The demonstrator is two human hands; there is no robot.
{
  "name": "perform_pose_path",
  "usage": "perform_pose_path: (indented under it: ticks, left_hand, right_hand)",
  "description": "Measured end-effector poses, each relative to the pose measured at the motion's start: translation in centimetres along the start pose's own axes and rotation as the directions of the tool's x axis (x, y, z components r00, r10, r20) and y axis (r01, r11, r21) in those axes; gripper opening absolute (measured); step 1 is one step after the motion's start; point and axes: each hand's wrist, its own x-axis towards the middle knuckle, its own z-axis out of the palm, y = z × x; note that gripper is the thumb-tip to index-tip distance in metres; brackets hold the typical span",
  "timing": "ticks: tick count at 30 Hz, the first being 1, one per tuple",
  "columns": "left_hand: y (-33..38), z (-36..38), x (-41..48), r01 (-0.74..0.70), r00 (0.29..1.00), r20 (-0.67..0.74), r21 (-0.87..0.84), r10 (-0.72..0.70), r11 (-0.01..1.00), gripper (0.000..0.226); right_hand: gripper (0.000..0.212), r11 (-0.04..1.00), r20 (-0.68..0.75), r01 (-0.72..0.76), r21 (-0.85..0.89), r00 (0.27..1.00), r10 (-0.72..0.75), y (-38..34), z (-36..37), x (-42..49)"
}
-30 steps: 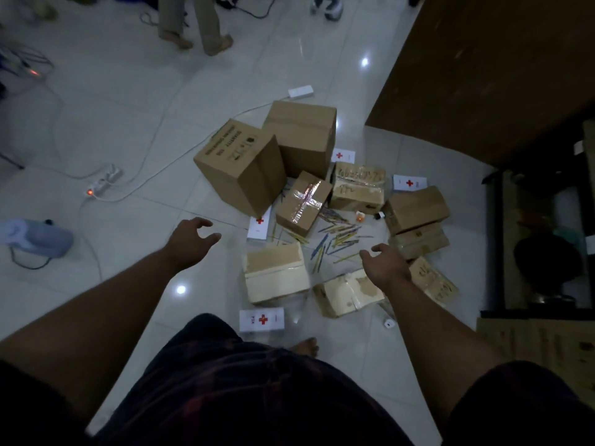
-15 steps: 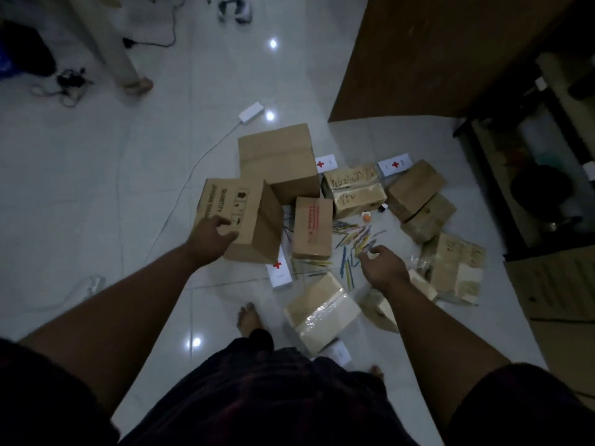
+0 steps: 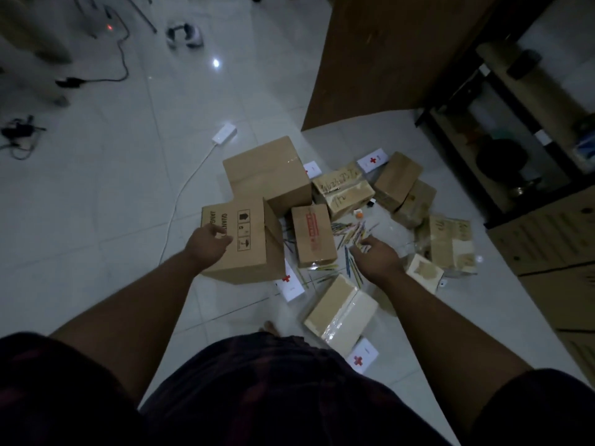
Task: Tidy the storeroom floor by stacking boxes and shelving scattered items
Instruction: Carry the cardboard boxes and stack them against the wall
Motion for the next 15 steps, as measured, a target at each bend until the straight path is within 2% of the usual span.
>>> perform_pose_path:
  ticks: [4,8,15]
  left_hand:
    - [-1.0,-1.4,-1.4,-0.086,0.996,-0.018,0.057,0.088,0.995,0.033]
    - [-4.1,-4.0,-3.1,-0.118,0.993,0.005,0.190,0.120,0.975,0.034]
    - [-9.4,-9.1,-1.9,-0.158,0.987,0.038,0.271,0.154,0.949,0.034]
  right_hand:
    - [0.056,0.987,-0.002,-0.069,0.142,0.998,0.070,0.1,2.6,-2.2]
    - [0.056,0.938,0.021,-0.130,0.320,0.991,0.130,-0.5,6.4,-4.9]
    - [0.047,0.890,0.063,-0.200,0.411,0.980,0.191,-4.5,12.3,-9.1]
